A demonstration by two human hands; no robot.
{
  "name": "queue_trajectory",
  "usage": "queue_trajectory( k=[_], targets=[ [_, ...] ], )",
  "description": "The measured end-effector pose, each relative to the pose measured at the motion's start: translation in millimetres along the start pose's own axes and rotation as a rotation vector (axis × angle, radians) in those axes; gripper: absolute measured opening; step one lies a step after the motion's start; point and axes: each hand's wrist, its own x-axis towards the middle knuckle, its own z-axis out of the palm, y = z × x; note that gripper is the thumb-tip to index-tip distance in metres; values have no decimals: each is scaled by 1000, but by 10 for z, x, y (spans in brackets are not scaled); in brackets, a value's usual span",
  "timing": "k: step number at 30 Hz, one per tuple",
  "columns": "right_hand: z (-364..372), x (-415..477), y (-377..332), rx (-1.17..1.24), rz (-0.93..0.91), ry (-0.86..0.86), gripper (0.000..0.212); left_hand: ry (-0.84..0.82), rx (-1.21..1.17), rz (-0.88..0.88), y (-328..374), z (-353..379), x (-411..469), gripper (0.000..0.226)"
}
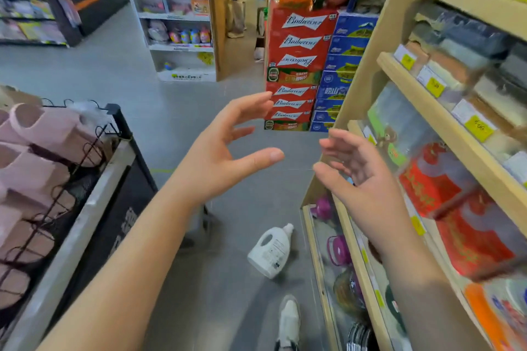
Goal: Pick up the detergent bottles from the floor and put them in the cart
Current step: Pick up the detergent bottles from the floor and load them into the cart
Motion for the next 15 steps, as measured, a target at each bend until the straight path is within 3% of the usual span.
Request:
queue_trajectory(
  k=[15],
  targets=[
    [-333,1510,1747,116,293,-21,50,-24,-25,-315,-1554,801,1216,77]
  ],
)
